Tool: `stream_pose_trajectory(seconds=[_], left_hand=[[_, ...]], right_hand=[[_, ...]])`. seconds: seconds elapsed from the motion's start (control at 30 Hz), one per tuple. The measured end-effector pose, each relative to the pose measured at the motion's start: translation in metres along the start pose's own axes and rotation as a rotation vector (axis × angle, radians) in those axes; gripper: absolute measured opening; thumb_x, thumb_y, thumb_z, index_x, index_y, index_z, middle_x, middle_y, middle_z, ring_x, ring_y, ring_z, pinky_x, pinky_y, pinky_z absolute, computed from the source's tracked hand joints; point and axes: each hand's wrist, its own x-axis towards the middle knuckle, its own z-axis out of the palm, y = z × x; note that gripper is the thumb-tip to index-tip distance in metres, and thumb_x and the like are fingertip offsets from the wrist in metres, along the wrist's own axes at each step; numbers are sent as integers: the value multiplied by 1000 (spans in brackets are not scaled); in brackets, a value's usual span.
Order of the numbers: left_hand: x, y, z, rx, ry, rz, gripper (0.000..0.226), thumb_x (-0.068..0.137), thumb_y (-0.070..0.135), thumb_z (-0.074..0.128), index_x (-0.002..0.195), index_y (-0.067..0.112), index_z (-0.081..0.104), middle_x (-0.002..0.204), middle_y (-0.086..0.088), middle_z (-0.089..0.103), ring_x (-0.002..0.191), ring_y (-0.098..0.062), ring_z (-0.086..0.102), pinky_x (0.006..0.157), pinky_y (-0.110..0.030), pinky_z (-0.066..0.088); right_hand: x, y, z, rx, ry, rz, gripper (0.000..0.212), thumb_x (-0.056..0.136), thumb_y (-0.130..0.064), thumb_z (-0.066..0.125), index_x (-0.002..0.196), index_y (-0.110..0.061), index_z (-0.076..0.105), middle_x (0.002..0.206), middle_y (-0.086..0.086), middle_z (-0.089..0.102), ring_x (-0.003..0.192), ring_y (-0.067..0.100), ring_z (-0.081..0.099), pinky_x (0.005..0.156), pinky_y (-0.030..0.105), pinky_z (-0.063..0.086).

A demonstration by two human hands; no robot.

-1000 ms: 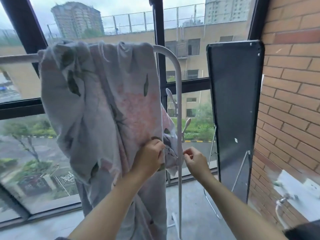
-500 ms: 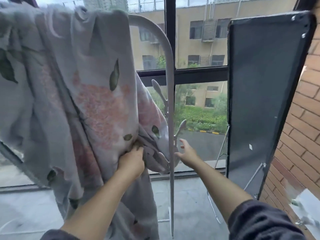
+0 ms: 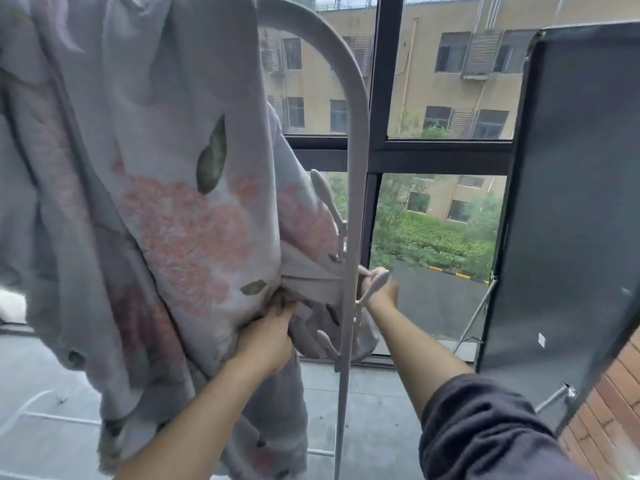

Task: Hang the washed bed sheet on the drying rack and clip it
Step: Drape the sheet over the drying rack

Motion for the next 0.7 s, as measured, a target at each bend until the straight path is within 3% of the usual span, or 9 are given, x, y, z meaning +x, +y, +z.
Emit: stream_pose_trajectory(seconds=[0.07, 0.13, 0.23, 0.3, 0.37, 0.43, 0.57, 0.7], left_hand=[[4, 0, 2, -37, 16, -25, 55, 88, 16, 41, 139, 31, 27, 152, 8, 19, 113, -26, 53, 67, -32, 47], [7, -1, 6, -79, -29, -17, 54, 88, 15, 40, 137, 33, 30, 154, 13, 14, 120, -25, 49, 81, -37, 51], [6, 4, 10, -225, -76, 43, 58, 85, 9, 35, 133, 41, 36, 149, 19, 28, 124, -20, 47, 94, -36, 48], [2, 9, 10, -285, -76, 45, 59, 86, 6, 35, 135, 37, 39, 148, 18, 32, 131, -15, 39, 104, -30, 39], [-4, 11, 8, -333, -80, 52, 56, 86, 6, 37, 135, 30, 44, 148, 13, 36, 134, -13, 35, 109, -28, 32], [-14, 11, 5, -387, -62, 56, 48, 86, 7, 40, 129, 24, 52, 140, 8, 48, 127, -14, 43, 105, -30, 37], [-39, 13, -3, -504, 46, 66, 37, 88, 7, 45, 118, 19, 61, 122, 4, 61, 115, -13, 53, 98, -25, 41], [-64, 15, -15, -584, 156, 133, 36, 88, 6, 48, 119, 18, 60, 116, 6, 63, 109, -8, 56, 91, -15, 38]], right_hand=[[12, -9, -22, 66, 121, -15, 13, 92, -10, 40, 90, -12, 52, 82, 4, 51, 75, 21, 49, 65, 27, 35], [20, -11, -29, 121, 103, -6, 13, 92, -7, 39, 95, -11, 51, 82, 5, 50, 79, 23, 48, 67, 28, 35], [16, 3, -19, 27, -161, 16, 9, 86, -14, 41, 87, -16, 50, 76, 6, 53, 73, 24, 53, 63, 35, 48], [14, 21, -9, -60, -275, 0, 8, 83, -18, 44, 76, -23, 46, 70, 2, 53, 64, 21, 54, 54, 33, 50], [3, 33, -5, -38, -333, -53, 4, 81, -21, 49, 82, -25, 50, 73, 1, 60, 70, 23, 61, 61, 38, 55], [-20, 34, -8, 85, -360, -64, 18, 81, -27, 54, 99, -30, 54, 83, 2, 68, 79, 25, 66, 74, 46, 56], [-59, 32, -21, 217, -331, -70, 31, 87, -23, 53, 117, -29, 52, 97, 6, 71, 83, 28, 69, 74, 50, 56], [-101, 27, -36, 292, -309, -116, 30, 91, -12, 51, 119, -21, 51, 99, 12, 69, 88, 29, 69, 75, 51, 57]])
